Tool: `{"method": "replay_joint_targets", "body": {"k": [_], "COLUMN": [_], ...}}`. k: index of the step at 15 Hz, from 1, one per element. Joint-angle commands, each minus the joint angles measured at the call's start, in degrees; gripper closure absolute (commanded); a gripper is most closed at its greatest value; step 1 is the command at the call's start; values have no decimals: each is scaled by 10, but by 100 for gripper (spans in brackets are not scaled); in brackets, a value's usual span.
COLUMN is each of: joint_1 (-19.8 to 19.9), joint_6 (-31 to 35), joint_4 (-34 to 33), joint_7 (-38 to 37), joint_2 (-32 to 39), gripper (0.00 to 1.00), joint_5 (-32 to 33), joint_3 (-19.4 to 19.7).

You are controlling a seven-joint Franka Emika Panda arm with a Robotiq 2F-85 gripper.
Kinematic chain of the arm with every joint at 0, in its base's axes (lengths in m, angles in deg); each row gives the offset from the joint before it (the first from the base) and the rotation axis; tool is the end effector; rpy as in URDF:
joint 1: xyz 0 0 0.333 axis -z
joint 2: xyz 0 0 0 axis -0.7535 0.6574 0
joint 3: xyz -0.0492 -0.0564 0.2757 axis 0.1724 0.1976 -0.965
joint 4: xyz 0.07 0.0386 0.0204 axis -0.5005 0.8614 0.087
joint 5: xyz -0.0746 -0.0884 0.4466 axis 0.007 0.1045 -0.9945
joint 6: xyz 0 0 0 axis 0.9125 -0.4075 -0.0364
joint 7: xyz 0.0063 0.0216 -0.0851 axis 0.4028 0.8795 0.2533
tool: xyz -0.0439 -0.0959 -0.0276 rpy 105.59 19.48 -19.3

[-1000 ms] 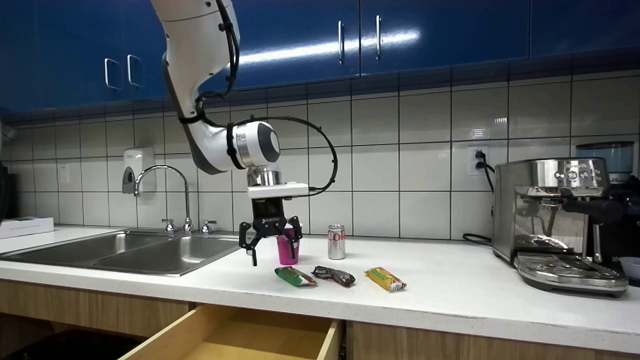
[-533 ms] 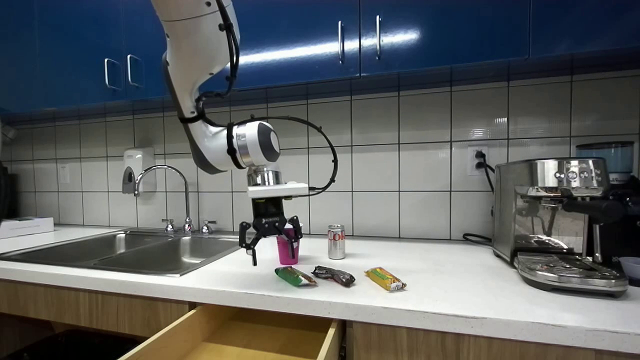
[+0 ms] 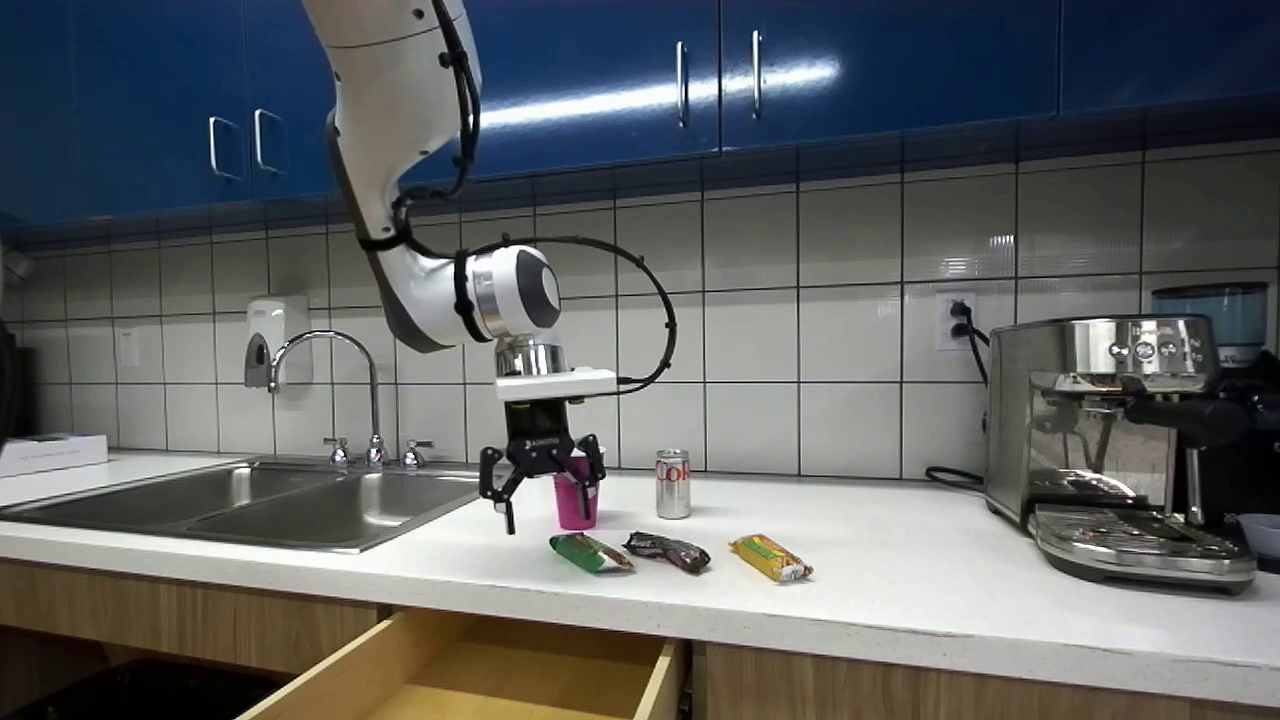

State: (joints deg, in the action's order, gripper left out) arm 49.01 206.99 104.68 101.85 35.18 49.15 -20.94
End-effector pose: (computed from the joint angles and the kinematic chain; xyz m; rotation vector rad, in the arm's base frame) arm 0.6206 0.0077 0.1846 2.8242 1.0288 -0.3059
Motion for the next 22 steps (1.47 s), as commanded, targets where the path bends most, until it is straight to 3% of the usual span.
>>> {"method": "replay_joint_targets", "body": {"k": [1, 22], "joint_1": [10, 29], "joint_6": [5, -9], "joint_4": [-20, -130], "joint_7": [5, 8], "joint_2": [17, 114], "gripper": [0, 0], "joint_5": [4, -2], "joint_3": [-3, -2]}}
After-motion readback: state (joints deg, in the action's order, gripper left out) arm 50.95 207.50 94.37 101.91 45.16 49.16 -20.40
